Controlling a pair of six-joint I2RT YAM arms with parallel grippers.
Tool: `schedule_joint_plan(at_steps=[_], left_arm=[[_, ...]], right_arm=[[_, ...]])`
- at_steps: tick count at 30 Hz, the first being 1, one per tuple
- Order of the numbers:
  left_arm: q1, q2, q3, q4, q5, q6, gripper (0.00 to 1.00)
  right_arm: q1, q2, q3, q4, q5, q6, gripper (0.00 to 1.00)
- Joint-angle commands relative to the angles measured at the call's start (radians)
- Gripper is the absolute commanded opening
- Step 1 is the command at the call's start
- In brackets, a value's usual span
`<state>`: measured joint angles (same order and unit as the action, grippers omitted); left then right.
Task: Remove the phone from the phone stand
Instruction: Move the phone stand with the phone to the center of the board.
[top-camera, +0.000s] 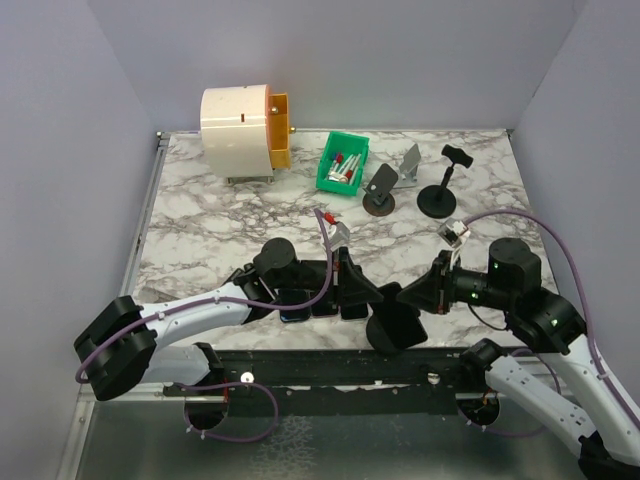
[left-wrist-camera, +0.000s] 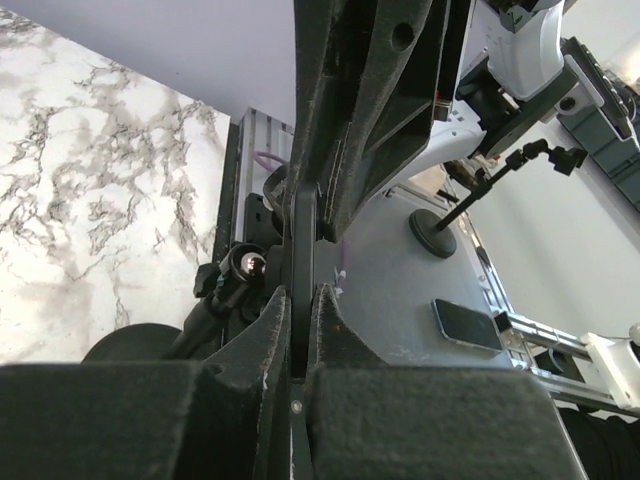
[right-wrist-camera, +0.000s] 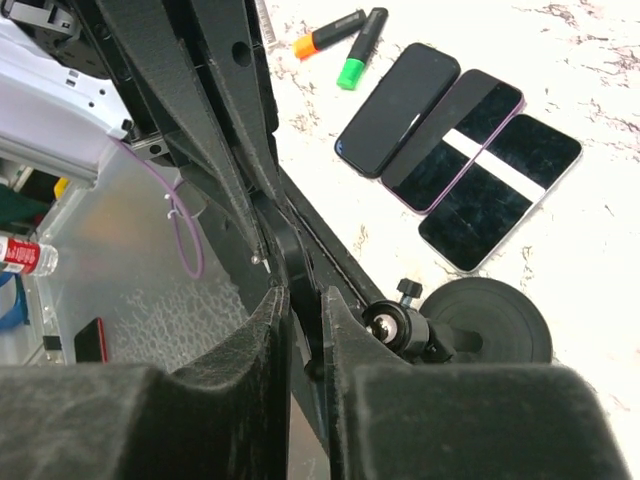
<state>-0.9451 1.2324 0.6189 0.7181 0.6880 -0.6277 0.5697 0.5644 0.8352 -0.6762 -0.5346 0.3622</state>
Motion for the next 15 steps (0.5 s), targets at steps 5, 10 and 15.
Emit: schedule_joint_plan(at_steps=[5, 10, 15], left_arm=[[-0.016, -0.041, 0.026, 0.035, -0.122, 0.038, 0.00], [-0.020, -0.054, 0.009, 0.034, -0.206, 0.049, 0.00], [-0.021, -0.042, 0.001, 0.034, -0.318, 0.027, 0.00]], right_arm=[[-0.001, 0.063, 0.113, -0.144, 0.169, -0.029, 0.56], [-0.001, 0.112, 0.216, -0.243, 0.290, -0.073, 0.76], [0.000, 0.176, 0.328, -0.332, 0.388, -0.133, 0.79]])
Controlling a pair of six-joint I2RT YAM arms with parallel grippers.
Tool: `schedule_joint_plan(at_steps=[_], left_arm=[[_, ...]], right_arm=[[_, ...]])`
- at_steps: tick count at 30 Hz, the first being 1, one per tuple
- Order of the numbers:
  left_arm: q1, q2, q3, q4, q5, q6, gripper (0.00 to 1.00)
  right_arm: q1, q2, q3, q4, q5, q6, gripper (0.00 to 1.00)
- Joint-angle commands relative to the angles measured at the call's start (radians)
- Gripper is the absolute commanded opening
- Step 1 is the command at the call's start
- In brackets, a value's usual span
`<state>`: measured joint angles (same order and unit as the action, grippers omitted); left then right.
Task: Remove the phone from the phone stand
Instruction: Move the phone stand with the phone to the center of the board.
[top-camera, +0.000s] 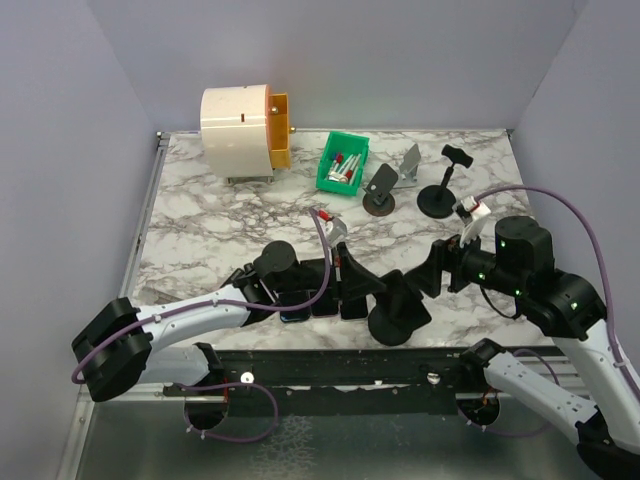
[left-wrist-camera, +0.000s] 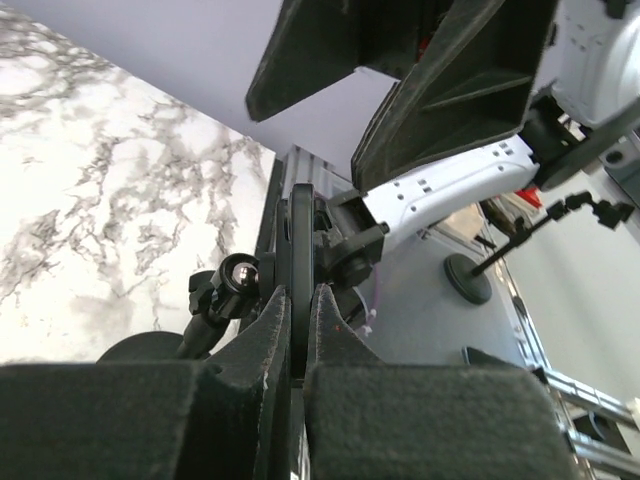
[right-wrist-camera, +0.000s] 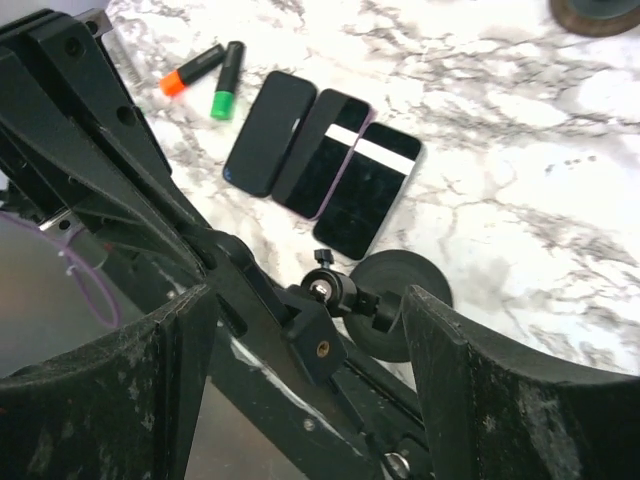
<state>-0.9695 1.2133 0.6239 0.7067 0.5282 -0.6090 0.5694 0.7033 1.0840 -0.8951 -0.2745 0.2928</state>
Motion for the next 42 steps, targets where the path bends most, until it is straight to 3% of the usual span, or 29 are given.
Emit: schedule_joint_plan(at_steps=[1, 9, 21, 36, 42], left_arm=[[0.003, -0.019, -0.004, 0.045, -0.182, 0.003, 0.00], [0.002, 0.039, 0.045, 0.045, -0.338, 0.000, 0.00], [0.021, 0.121, 0.178, 0.024, -0.375, 0.067, 0.00], [0.249, 0.267, 0.386, 0.022, -0.122, -0.001, 0.00], [0.372, 0.282, 0.395, 0.021, 0.029, -0.049, 0.00]], right_arm=[[0.000, 0.049, 0.097, -0.126, 0.141, -0.074, 0.79], [0.000, 0.022, 0.059, -0.101, 0.174, -0.105, 0.80], [0.000, 0.053, 0.038, 0.020, 0.130, -0.145, 0.81], [0.000, -0.081, -0.156, 0.357, 0.246, -0.096, 0.80], [0.000, 0.067, -0.158, 0.409, 0.269, -0.141, 0.85]])
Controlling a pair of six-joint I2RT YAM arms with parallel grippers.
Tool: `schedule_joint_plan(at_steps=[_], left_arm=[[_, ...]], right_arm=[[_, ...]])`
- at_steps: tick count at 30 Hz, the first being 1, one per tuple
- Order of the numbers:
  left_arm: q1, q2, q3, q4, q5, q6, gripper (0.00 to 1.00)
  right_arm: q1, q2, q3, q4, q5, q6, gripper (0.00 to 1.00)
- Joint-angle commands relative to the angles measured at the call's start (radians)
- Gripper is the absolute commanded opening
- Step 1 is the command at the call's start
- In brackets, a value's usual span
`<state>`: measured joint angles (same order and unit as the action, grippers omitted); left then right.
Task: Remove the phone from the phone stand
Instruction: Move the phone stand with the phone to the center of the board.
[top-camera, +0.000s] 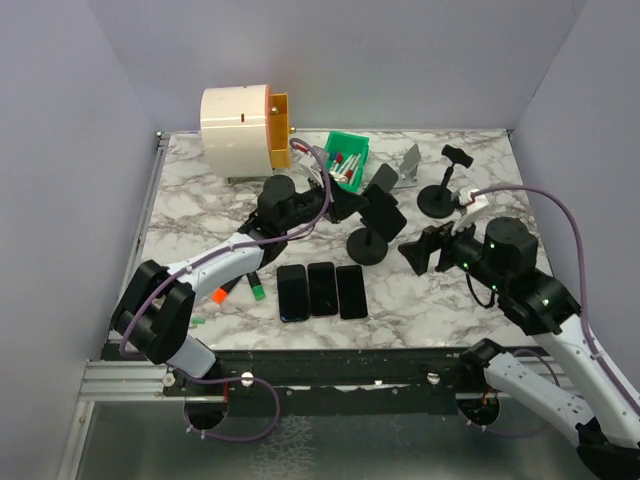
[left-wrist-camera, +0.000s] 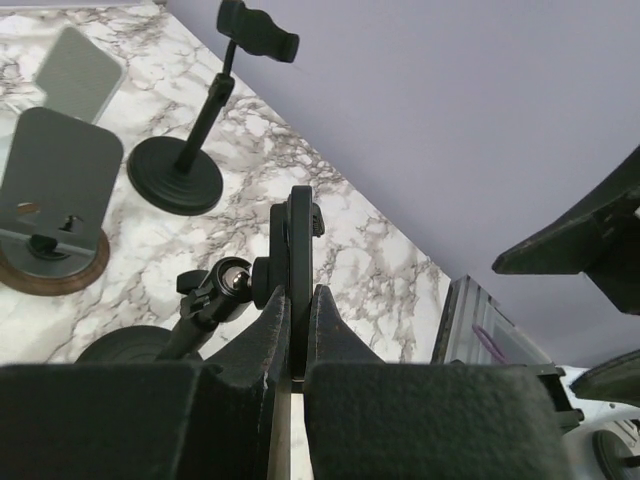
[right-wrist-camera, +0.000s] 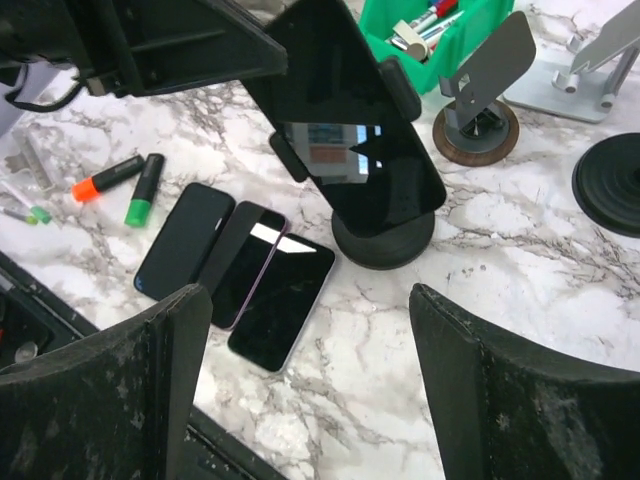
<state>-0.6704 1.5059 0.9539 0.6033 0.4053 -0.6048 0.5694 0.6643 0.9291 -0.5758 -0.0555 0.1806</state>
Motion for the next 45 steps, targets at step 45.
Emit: schedule_joint_plan(at_steps=[45], left_arm=[[0.264, 0.193, 0.346, -0.149, 0.505, -0.212, 0.00]], right_arm=[[0.026, 0.672, 0.128, 0.320, 0.088, -0.313, 0.94]])
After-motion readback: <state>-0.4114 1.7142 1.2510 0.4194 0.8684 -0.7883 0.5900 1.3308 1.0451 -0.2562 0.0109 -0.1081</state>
